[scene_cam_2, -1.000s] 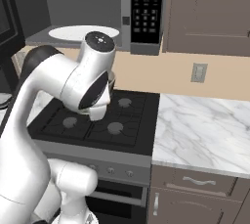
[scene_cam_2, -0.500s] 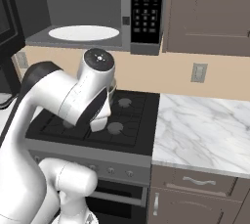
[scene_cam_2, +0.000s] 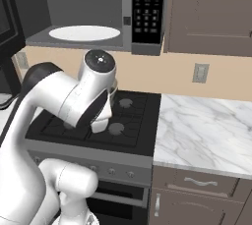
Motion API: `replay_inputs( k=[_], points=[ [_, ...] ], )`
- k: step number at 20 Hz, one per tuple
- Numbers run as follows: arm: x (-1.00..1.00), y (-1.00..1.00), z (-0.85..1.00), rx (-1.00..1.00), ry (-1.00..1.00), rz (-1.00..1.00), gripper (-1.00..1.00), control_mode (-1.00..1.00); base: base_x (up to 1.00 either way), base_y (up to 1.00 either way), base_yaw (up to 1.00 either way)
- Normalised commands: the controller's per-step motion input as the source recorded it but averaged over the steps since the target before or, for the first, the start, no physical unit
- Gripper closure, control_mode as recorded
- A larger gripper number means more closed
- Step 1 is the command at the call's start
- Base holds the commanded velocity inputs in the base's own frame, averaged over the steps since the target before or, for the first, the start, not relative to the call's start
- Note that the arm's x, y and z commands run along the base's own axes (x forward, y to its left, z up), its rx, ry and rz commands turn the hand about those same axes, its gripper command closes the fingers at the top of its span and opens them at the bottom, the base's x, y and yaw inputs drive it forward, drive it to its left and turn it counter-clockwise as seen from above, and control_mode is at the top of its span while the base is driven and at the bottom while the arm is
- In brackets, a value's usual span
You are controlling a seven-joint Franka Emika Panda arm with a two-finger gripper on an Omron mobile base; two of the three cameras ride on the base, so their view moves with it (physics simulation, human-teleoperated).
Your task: The microwave is finished heating the fish and sweet potato. Take the bowl containing the food and place it on the dining counter.
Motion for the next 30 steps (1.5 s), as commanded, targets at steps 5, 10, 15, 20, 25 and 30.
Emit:
replay_inputs(
  k=[5,10,15,20,25,30],
  points=[
    [0.00,0.00,0.00,0.00,0.00,0.00,1.00,1.00,-0.07,-0.56,0.17],
    [0.00,0.00,0.00,0.00,0.00,0.00,1.00,1.00,-0.30,-0.56,0.50],
    [0.00,0.00,0.00,0.00,0.00,0.00,1.00,1.00,-0.56,-0.34,0.81],
    [0.00,0.00,0.00,0.00,0.00,0.00,1.00,1.00,-0.59,-0.06,0.98],
    [0.00,0.00,0.00,0.00,0.00,0.00,1.00,1.00,-0.32,0.00,1.00],
    [0.00,0.00,0.00,0.00,0.00,0.00,1.00,1.00,-0.18,0.00,1.00]
  ],
)
